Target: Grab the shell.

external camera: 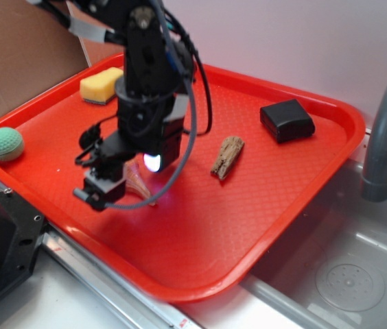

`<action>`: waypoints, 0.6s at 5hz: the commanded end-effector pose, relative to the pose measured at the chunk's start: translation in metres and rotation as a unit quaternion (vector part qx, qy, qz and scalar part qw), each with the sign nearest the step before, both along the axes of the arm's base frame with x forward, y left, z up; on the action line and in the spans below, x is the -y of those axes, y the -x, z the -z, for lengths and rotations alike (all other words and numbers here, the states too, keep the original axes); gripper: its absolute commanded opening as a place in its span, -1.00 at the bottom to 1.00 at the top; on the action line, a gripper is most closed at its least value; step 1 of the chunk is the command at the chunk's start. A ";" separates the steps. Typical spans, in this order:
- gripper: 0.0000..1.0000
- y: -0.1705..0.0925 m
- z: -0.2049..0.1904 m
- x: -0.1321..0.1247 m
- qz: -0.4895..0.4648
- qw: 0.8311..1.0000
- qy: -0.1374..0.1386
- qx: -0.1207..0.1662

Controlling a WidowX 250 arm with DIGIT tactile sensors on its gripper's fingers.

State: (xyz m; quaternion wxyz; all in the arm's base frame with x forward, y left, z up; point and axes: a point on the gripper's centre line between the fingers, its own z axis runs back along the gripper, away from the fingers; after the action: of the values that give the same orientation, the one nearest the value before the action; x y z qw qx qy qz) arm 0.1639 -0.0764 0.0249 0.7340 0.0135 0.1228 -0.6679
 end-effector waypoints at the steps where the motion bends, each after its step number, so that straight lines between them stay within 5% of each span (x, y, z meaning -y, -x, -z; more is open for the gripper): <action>1: 1.00 0.030 0.009 -0.030 -0.008 1.000 -0.023 -0.019; 3: 1.00 0.033 0.016 -0.045 -0.036 0.999 -0.016 -0.001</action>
State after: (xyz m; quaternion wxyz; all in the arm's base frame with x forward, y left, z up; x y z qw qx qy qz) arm 0.1542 -0.0376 0.0165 0.7585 0.0246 0.1282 -0.6384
